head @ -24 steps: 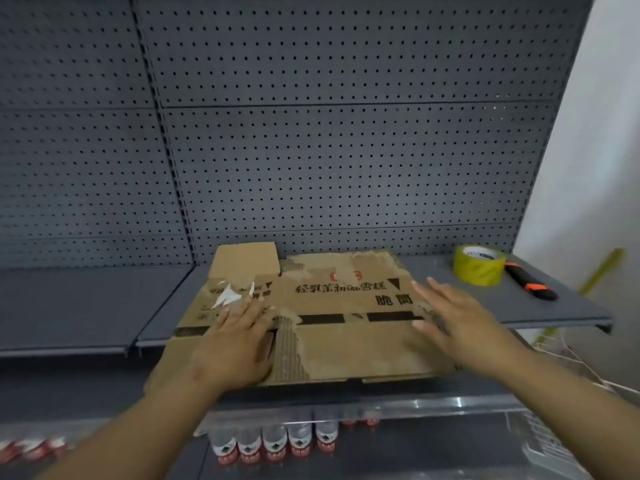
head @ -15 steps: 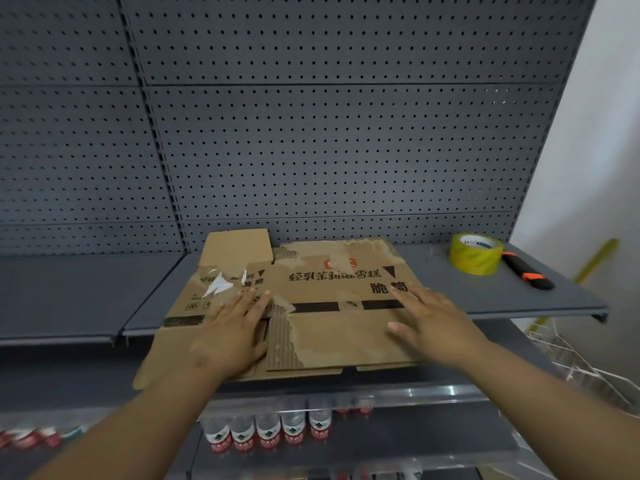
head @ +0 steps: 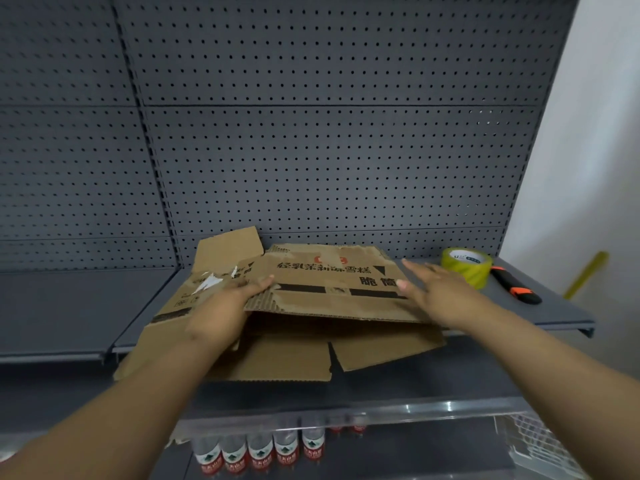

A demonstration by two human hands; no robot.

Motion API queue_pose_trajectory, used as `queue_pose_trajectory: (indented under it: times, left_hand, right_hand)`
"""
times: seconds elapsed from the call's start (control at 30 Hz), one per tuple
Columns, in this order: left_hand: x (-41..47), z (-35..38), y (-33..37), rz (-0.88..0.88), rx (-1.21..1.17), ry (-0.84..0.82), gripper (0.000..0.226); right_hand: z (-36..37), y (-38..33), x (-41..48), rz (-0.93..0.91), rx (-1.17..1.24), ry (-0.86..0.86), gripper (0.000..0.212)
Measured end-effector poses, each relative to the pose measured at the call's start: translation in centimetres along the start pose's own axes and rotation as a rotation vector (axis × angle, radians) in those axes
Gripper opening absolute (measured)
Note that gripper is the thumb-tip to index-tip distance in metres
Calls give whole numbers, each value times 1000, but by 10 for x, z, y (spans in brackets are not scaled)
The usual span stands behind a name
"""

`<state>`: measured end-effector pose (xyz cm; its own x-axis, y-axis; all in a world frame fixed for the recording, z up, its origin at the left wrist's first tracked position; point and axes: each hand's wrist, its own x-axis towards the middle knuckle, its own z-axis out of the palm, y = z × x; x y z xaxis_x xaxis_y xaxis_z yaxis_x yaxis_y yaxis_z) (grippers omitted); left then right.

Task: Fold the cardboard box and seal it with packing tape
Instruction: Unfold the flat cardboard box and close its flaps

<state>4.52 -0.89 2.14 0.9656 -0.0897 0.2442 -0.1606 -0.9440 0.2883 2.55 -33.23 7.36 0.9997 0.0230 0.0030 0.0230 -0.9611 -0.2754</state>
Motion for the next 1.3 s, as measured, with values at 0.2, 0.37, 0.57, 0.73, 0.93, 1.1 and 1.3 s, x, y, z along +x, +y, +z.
queue_pose_trajectory:
  times: [0.2, 0.37, 0.57, 0.73, 0.93, 1.1, 1.3]
  left_hand:
    - [11, -29, 8, -36, -498, 230, 50]
    - [18, -48, 17, -104, -639, 395, 43]
    - [12, -48, 30, -153, -765, 549, 40]
    - [10, -27, 22, -338, -719, 512, 39]
    - [-5, -43, 24, -225, -802, 432, 37]
    - [-7, -60, 18, -179, -821, 442, 29]
    - [6, -70, 16, -226, -891, 476, 27]
  right_hand:
    - [-39, -9, -2, 47, 562, -11, 54]
    - [-60, -23, -2, 56, 900, 4, 54]
    - [-67, -37, -6, -30, 956, 64, 44]
    - [-60, -33, -7, -66, 986, 128, 25]
    - [-53, -30, -3, -121, 1098, 202, 41]
    - [-45, -31, 6, -160, 1317, 319, 48]
    - [-38, -36, 18, -209, 1490, 327, 47]
